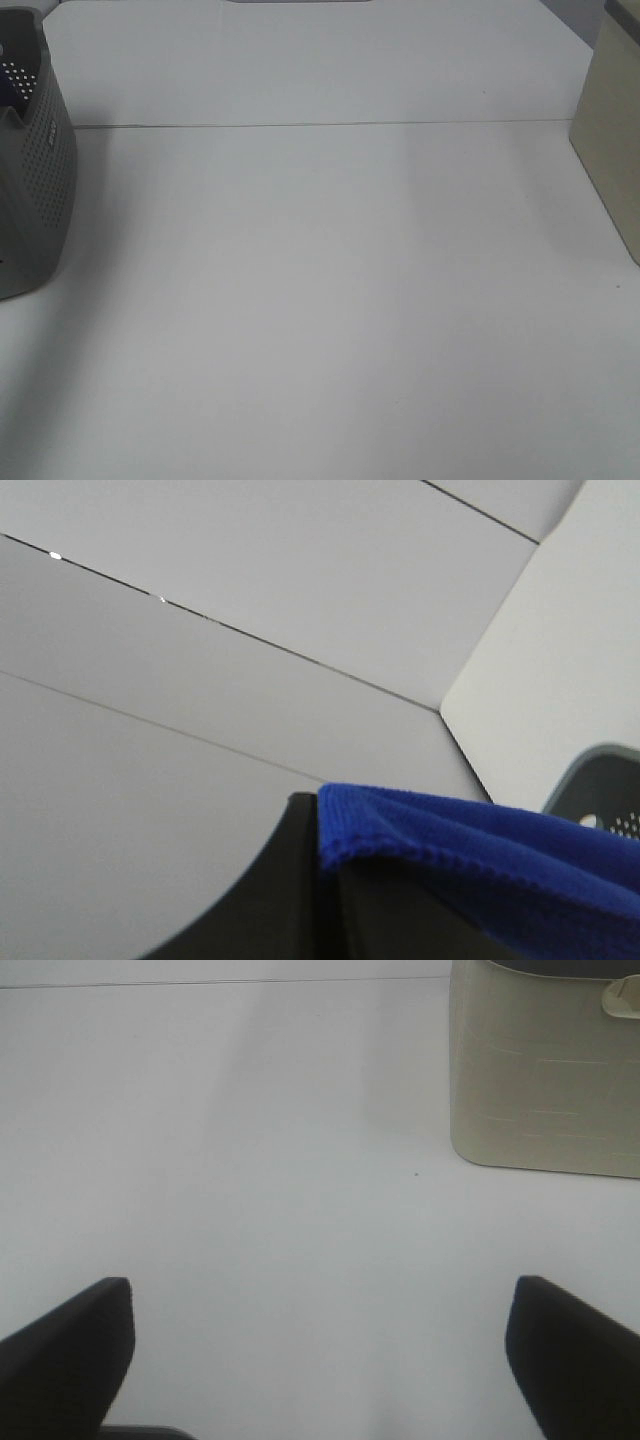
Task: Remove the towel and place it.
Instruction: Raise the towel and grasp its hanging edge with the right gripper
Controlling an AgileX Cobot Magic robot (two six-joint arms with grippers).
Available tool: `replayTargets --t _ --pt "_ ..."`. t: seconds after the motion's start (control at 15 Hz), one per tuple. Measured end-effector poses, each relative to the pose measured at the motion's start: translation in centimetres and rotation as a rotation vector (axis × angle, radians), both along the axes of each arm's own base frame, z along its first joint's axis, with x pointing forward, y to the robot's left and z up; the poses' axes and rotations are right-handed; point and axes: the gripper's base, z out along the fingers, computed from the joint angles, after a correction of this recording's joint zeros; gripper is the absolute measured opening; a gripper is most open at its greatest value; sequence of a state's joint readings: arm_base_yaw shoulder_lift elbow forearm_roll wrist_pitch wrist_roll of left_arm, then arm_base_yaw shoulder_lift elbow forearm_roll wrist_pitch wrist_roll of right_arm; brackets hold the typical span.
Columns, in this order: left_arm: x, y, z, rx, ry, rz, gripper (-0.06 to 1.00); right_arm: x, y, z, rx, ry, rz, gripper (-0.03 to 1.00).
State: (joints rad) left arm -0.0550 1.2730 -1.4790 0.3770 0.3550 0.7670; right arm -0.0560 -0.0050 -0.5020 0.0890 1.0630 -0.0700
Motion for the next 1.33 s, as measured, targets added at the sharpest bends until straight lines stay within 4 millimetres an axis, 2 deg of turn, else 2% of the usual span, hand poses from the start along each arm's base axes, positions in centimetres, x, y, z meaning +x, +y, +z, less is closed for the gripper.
replayTargets --t 0.2,0.47,0.53,0.67,0.73,0.93,1.13,1.27,1.33 --pt "-1.7 -1.8 1.4 -0.006 -0.065 -0.077 0.0 0.0 0.0 0.0 0.004 0.0 0.003 0.97" --pt "-1.9 -4.1 1.7 -0.008 -0.113 -0.18 0.0 0.3 0.3 0.4 0.035 -0.003 0.023 0.97" --pt "-1.2 -5.6 2.0 -0.007 -0.19 -0.252 0.0 2.3 1.2 1.9 0.087 -0.06 0.111 0.97" --pt "0.3 -7.8 0.8 -0.001 -0.171 -0.32 0.0 4.9 2.5 3.3 0.16 -0.129 0.265 0.97" --pt "0.6 -8.3 0.4 0.007 -0.16 -0.335 0.0 5.7 2.8 3.5 0.175 -0.126 0.301 0.97" --pt "1.6 -12.9 -1.7 0.099 -0.107 -0.458 0.0 10.3 4.6 4.2 0.218 -0.177 0.589 0.97" --pt "0.9 -16.7 -2.8 0.13 -0.086 -0.571 0.0 16.0 5.8 3.2 0.311 -0.258 0.822 0.97" --pt "0.3 -18.0 -2.9 0.132 -0.095 -0.617 0.0 19.0 6.2 2.2 0.402 -0.319 0.914 0.97" --pt "0.2 -18.2 -2.8 0.129 -0.104 -0.624 0.0 19.9 6.3 1.8 0.412 -0.315 0.935 0.97"
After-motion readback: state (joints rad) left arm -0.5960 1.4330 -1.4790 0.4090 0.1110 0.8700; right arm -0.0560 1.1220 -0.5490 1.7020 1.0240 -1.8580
